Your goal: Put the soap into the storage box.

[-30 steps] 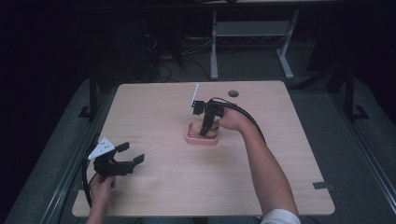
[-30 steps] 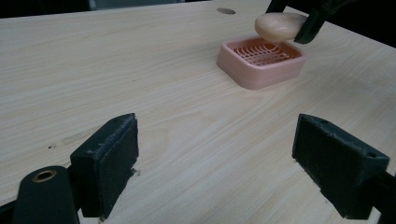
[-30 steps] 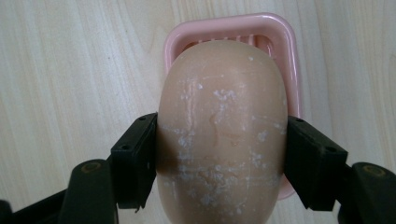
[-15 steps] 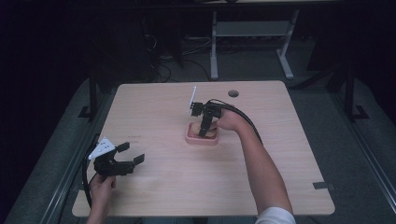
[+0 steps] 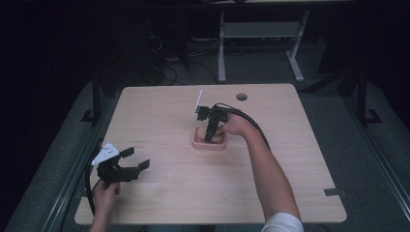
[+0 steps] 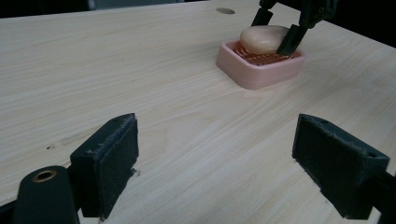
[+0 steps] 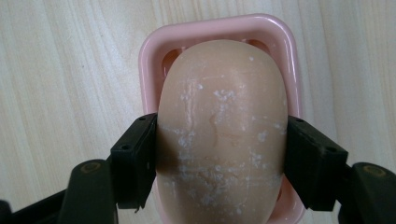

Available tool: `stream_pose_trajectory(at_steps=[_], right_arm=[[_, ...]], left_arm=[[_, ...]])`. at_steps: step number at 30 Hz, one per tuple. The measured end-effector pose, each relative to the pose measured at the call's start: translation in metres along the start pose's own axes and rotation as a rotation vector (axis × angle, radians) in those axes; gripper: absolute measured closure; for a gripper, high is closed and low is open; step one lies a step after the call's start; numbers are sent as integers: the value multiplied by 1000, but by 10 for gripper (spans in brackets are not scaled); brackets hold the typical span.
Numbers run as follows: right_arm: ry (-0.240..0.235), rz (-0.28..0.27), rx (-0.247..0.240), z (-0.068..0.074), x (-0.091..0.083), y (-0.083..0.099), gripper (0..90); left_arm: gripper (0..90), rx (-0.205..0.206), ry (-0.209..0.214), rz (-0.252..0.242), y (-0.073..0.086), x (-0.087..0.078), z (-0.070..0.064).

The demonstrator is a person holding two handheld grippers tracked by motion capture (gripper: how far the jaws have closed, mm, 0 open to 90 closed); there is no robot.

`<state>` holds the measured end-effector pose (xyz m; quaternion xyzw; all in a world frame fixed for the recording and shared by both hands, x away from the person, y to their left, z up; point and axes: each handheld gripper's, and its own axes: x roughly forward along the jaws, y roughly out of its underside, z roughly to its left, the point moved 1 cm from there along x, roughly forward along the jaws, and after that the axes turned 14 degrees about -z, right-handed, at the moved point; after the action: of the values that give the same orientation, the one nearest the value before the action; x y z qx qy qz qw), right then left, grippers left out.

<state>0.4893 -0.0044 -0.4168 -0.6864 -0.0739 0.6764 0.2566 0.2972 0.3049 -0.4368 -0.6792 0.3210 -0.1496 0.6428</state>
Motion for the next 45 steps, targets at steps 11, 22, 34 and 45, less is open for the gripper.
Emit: stream_pose_trajectory(at_steps=[11,22,34,45], right_arm=[[-5,14,-2,0,6,-1,316],[-4,16,1,-1,5,0,316],[2,18,0,-1,7,1,316],[5,15,-3,-1,7,1,315]], left_arm=[[143,1,-1,-2,0,0,0],[143,0,-2,-2,0,0,0],[143,-2,-5,-3,0,-1,1],[143,-3,-4,-5,0,-1,0]])
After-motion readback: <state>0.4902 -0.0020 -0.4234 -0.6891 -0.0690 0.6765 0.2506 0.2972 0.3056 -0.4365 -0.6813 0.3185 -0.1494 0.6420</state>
